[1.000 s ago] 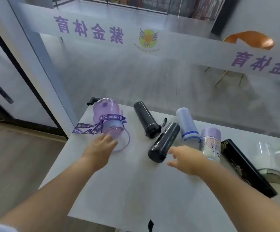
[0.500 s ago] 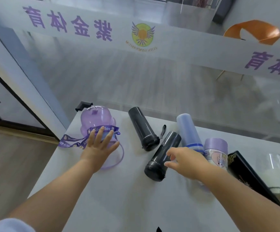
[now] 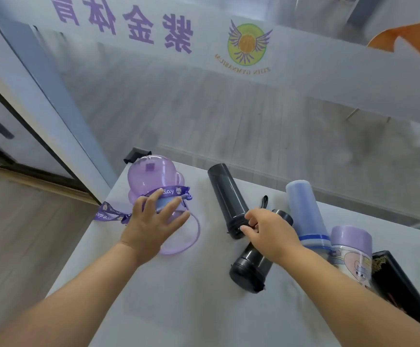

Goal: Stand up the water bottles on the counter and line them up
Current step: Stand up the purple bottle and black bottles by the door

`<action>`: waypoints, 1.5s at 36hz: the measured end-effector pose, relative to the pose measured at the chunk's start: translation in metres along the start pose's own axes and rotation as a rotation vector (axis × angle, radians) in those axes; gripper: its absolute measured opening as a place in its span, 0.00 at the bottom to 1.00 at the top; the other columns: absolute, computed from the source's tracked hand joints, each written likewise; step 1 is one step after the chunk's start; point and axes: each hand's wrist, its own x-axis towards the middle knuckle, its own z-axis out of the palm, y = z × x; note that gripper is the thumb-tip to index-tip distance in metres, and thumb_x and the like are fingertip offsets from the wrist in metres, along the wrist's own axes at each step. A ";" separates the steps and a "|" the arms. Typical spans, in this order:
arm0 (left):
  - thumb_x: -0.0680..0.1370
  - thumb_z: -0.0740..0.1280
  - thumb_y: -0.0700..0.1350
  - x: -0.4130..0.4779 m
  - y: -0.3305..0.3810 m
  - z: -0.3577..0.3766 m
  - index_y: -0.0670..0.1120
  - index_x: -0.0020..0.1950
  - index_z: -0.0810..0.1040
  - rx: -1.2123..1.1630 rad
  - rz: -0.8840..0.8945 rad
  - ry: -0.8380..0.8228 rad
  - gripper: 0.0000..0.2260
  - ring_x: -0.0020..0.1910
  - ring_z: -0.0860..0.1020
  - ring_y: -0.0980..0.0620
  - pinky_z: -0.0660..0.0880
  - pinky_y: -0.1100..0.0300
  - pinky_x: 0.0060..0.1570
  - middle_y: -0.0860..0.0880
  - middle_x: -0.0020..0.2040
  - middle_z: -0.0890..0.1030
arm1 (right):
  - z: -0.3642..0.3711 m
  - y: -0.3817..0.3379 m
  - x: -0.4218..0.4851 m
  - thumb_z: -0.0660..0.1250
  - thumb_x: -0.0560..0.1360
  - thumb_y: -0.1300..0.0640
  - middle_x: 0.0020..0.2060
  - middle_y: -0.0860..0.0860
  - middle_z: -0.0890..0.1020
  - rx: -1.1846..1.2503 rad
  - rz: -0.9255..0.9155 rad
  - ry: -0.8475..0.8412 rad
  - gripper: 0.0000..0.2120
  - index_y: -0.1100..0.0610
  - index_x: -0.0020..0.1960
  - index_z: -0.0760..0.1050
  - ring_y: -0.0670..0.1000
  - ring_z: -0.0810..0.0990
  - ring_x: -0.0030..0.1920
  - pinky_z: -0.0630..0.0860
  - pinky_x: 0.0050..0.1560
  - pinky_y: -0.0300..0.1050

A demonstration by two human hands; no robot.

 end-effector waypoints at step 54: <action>0.73 0.70 0.41 0.032 -0.080 -0.070 0.48 0.71 0.65 -0.803 -0.651 -0.072 0.28 0.64 0.63 0.40 0.70 0.48 0.60 0.47 0.70 0.63 | 0.032 -0.019 0.029 0.67 0.70 0.42 0.58 0.55 0.76 -0.347 0.187 -0.042 0.27 0.56 0.61 0.64 0.57 0.72 0.60 0.72 0.60 0.53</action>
